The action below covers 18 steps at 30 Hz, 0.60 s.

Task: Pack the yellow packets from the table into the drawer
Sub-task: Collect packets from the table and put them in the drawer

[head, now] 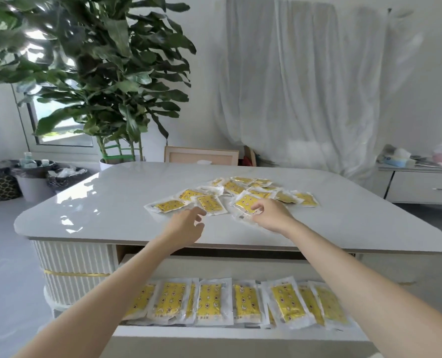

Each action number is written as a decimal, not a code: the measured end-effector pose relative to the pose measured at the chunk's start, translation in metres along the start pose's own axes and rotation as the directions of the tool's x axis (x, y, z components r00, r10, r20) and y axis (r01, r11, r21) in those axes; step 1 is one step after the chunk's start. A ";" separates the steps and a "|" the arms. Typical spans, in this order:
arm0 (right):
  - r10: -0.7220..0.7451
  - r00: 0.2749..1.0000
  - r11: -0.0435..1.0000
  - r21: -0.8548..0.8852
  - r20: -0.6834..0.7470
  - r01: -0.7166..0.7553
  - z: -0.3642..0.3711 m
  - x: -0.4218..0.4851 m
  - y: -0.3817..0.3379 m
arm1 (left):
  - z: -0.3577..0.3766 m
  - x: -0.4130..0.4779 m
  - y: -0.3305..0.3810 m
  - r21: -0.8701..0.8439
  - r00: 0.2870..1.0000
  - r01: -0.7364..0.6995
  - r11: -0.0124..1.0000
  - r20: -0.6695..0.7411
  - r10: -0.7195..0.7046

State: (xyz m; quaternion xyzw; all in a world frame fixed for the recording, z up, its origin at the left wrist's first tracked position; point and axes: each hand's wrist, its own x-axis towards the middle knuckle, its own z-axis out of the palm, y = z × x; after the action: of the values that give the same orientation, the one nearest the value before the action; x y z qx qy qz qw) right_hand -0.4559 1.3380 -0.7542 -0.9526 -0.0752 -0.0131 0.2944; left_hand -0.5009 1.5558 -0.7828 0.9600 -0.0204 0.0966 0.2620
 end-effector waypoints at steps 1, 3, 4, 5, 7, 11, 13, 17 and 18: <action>0.002 1.000 1.000 -0.027 -0.009 -0.002 0.003 0.006 0.006 | 0.005 0.007 0.000 0.058 1.000 -0.002 0.998 -0.014 0.002; -0.008 1.000 0.995 -0.097 -0.018 0.006 0.010 0.022 0.015 | 0.014 0.021 -0.002 0.163 0.999 0.013 0.987 -0.041 -0.007; -0.019 1.000 0.990 -0.138 -0.020 0.016 0.014 0.029 0.018 | 0.016 0.028 -0.005 0.202 0.998 0.029 0.979 -0.059 -0.018; -0.033 0.999 0.983 -0.184 -0.021 0.029 0.019 0.037 0.020 | 0.019 0.035 -0.008 0.237 0.996 0.053 0.970 -0.080 -0.035; -0.071 0.997 0.956 -0.287 -0.014 0.064 0.028 0.051 0.022 | 0.023 0.049 -0.016 0.286 0.990 0.125 0.950 -0.097 -0.101; -0.063 0.996 0.908 -0.410 0.059 0.082 0.051 0.076 0.026 | 0.031 0.076 -0.034 0.322 0.979 0.204 0.924 -0.092 -0.184; -0.030 0.997 0.907 -0.418 0.068 0.056 0.063 0.085 0.029 | 0.035 0.087 -0.042 0.346 0.977 0.212 0.914 -0.100 -0.189; -0.041 0.999 0.915 -0.402 -0.003 0.037 0.074 0.096 0.032 | 0.042 0.100 -0.056 0.348 0.960 0.270 0.898 -0.172 -0.222; -0.062 0.998 0.911 -0.408 -0.015 0.050 0.075 0.099 0.032 | 0.043 0.102 -0.059 0.327 0.956 0.277 0.904 -0.193 -0.223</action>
State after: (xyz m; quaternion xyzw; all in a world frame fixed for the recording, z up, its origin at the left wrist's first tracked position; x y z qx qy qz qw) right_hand -0.3551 1.3672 -0.8270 -0.9903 -0.0940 -0.0498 0.0898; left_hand -0.3885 1.5861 -0.8287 0.9757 0.1405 0.1365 0.0978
